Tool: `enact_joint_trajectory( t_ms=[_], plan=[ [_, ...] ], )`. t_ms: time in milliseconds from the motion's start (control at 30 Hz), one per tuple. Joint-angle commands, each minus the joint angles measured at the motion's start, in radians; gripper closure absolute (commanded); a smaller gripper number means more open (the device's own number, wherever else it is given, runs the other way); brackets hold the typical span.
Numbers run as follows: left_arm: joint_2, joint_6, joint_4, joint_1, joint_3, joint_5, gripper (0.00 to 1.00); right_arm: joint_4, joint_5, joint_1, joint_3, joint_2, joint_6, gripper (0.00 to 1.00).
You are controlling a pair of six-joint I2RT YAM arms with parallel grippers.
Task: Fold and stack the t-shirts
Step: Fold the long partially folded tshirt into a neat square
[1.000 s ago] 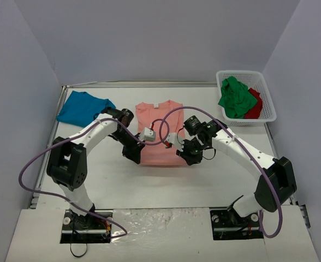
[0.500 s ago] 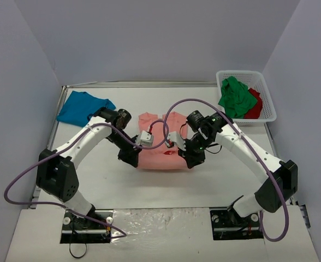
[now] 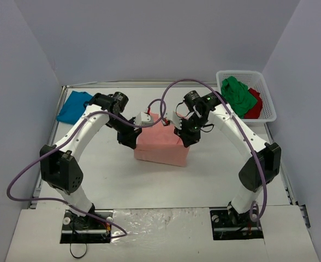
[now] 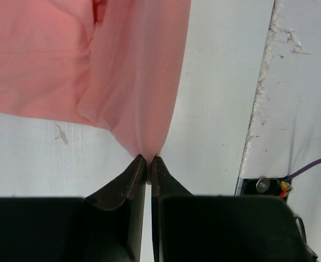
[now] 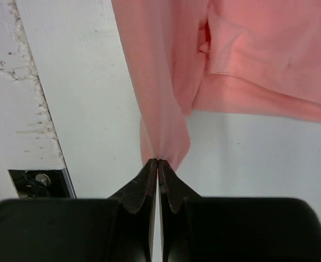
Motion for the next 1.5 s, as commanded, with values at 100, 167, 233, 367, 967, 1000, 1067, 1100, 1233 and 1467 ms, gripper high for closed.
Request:
enact_joint_trajectory(
  t_ms=[100,167,233,367,967,1000,1067,1100,1233,1467],
  plan=[
    [0.022,0.050,-0.038,0.003,0.133,-0.034,0.98,-0.079,0.104,-0.032,0.162,0.077,0.048,1.00],
    [0.037,0.044,-0.028,0.009,0.156,-0.037,0.98,-0.081,0.110,-0.048,0.212,0.100,0.047,1.00],
    [0.047,0.029,-0.008,0.018,0.187,-0.038,0.98,-0.079,0.120,-0.064,0.261,0.116,0.044,1.00],
    [0.082,-0.008,0.050,0.027,0.223,-0.064,0.98,-0.061,0.133,-0.080,0.315,0.163,0.036,1.00],
    [0.418,0.010,0.051,0.098,0.594,-0.086,0.98,0.036,0.198,-0.164,0.594,0.475,0.013,1.00],
    [0.430,0.012,0.048,0.100,0.614,-0.089,0.98,0.034,0.202,-0.166,0.616,0.490,0.014,1.00],
    [0.468,0.010,0.046,0.106,0.666,-0.086,0.98,0.037,0.212,-0.172,0.665,0.530,0.013,1.00],
    [0.490,0.009,0.051,0.107,0.683,-0.087,0.98,0.039,0.218,-0.173,0.677,0.554,0.013,1.00],
    [0.550,-0.001,0.063,0.112,0.751,-0.094,0.98,0.060,0.236,-0.187,0.720,0.605,0.011,1.00],
    [0.651,-0.008,0.083,0.112,0.831,-0.089,0.97,0.120,0.270,-0.198,0.734,0.677,0.011,1.00]
  ],
)
